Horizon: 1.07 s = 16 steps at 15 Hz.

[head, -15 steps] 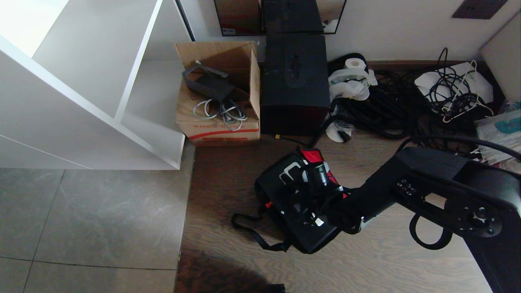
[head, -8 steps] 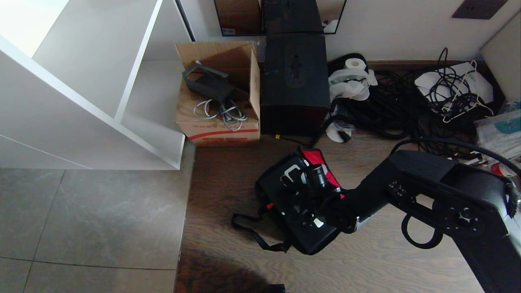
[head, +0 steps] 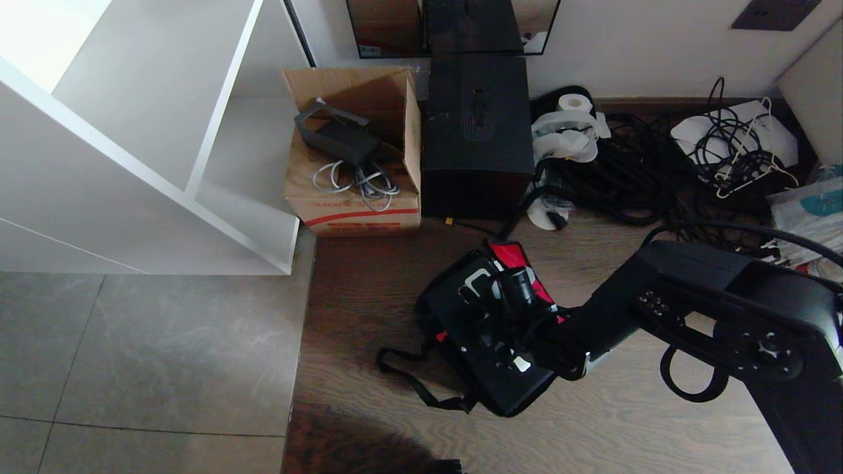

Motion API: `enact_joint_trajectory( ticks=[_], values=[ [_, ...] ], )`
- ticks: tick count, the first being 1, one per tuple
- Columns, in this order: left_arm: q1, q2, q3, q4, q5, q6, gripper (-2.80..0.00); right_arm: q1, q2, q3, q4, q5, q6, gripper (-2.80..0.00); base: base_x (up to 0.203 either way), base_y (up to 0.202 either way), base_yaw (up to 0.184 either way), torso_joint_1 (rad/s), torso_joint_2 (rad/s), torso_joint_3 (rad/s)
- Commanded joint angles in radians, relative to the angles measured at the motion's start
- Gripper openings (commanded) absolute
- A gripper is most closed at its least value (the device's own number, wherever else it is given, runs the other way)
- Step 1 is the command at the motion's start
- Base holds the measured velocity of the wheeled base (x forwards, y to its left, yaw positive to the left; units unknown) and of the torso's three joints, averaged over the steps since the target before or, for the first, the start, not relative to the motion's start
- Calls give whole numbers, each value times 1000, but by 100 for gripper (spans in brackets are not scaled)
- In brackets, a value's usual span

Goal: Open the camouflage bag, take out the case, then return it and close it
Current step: Place the black box back

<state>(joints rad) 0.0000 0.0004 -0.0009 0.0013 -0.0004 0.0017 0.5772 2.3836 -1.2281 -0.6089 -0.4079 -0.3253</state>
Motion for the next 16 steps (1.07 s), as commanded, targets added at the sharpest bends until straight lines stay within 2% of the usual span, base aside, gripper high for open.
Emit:
enact_joint_trajectory(
  ticks=[1,2,8,16],
  values=[
    [0,0,1,0,0,0,-280,1,0,-6,-3,-3,-2,-280,0,0,0,0,0,0],
    [0,0,1,0,0,0,-280,1,7,-8,-5,1,-3,0,0,0,0,0,0,0],
    [0,0,1,0,0,0,-280,0,1,-7,0,-1,-3,0,0,0,0,0,0,0],
    [0,0,-1,0,0,0,-280,0,-67,61,140,-3,69,0,0,0,0,0,0,0]
  ],
)
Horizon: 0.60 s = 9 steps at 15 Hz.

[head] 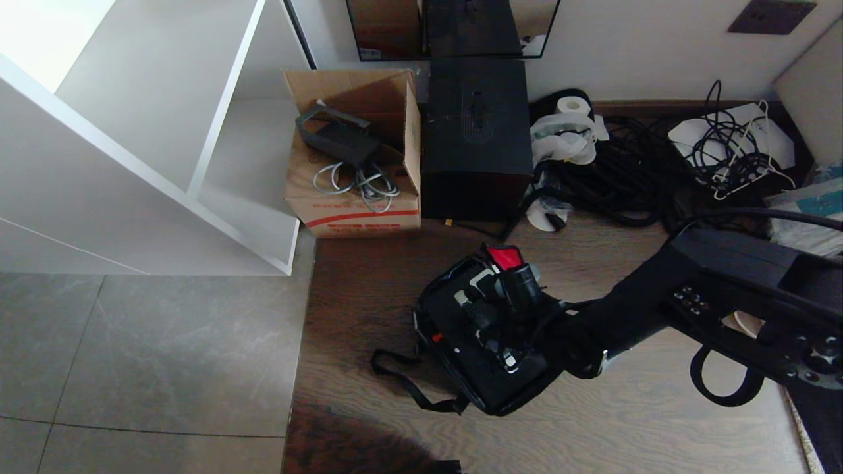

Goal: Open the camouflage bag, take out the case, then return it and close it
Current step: Place the black box back, then close the top of the storage box

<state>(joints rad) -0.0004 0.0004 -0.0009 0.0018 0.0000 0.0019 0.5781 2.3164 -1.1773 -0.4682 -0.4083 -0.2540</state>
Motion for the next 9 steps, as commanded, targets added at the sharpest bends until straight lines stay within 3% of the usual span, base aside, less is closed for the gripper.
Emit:
enact_joint_trajectory(
  ticks=[1,3,9],
  values=[
    [0,0,0,0,0,0,-280,-1,0,17,28,0,10,0,0,0,0,0,0,0],
    [0,0,0,0,0,0,-280,0,0,6,48,0,51,0,0,0,0,0,0,0],
    [0,0,1,0,0,0,-280,2,73,-40,51,32,71,0,0,0,0,0,0,0]
  ],
)
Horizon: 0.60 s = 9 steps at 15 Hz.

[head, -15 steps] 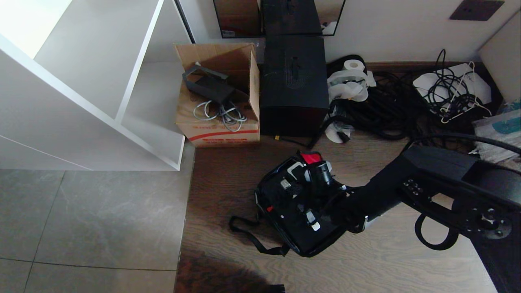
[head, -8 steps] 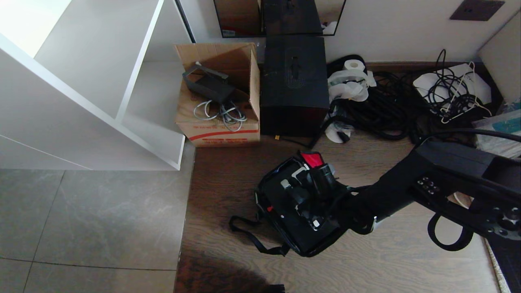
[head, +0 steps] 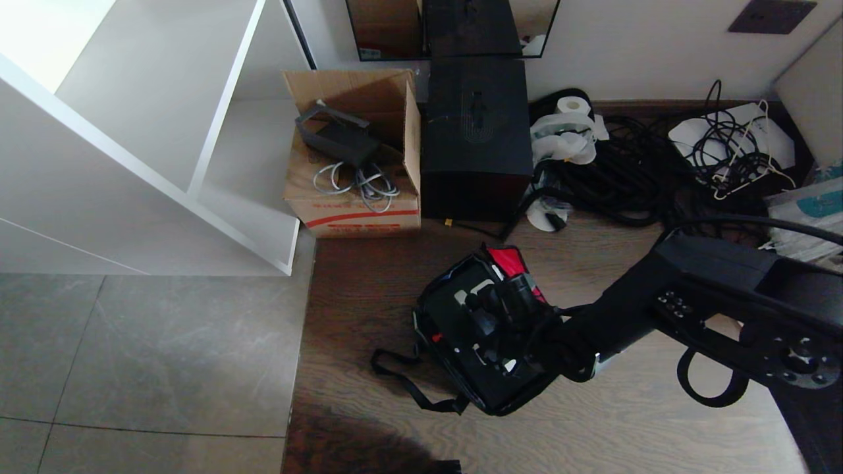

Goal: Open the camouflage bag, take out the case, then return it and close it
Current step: Close the top of the storage box

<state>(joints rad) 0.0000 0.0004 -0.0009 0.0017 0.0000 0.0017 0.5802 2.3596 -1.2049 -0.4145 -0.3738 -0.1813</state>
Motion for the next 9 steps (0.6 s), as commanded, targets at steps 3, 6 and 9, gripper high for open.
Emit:
enact_joint_trajectory(
  ticks=[3,6,9],
  values=[
    [0,0,1,0,0,0,-280,-2,73,-75,-3,-4,-3,0,0,0,0,0,0,0],
    [0,0,1,0,0,0,-280,-3,112,-105,-14,-6,-4,0,0,0,0,0,0,0],
    [0,0,0,0,0,0,-280,-14,147,-146,-3,-4,-2,0,0,0,0,0,0,0]
  ],
)
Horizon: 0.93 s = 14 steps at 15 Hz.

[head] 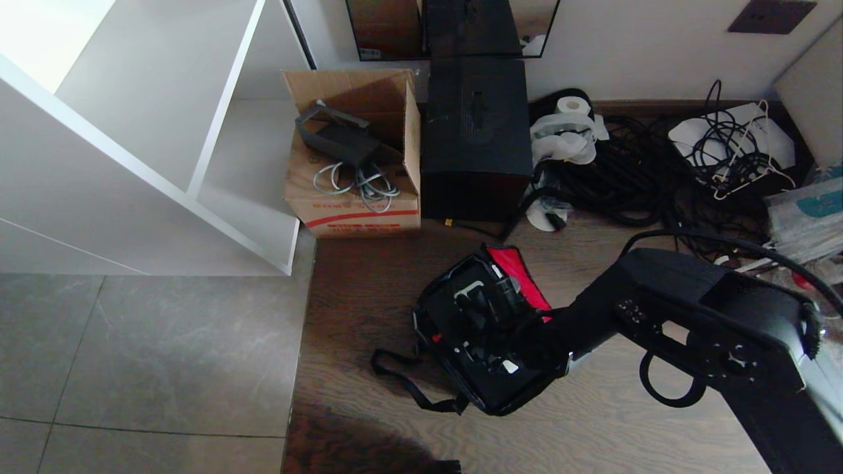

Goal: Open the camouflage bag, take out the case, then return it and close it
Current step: Close the top of the storage box

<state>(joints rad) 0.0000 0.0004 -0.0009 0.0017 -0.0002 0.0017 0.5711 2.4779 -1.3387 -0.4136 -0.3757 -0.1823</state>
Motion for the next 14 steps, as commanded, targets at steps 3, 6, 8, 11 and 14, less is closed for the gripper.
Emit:
enact_joint_trajectory(
  ticks=[3,6,8,11,14],
  values=[
    [0,0,0,0,0,0,-280,-28,39,-34,9,19,-2,-280,0,0,0,0,0,0],
    [0,0,0,0,0,0,-280,-34,50,-66,16,90,29,-280,0,0,0,0,0,0],
    [0,0,-1,0,0,0,-280,-36,62,-69,18,119,63,-280,0,0,0,0,0,0],
    [0,0,1,0,0,0,-280,-45,53,-63,16,123,53,-280,0,0,0,0,0,0],
    [0,0,1,0,0,0,-280,-78,34,-44,19,127,31,-280,0,0,0,0,0,0]
  ],
)
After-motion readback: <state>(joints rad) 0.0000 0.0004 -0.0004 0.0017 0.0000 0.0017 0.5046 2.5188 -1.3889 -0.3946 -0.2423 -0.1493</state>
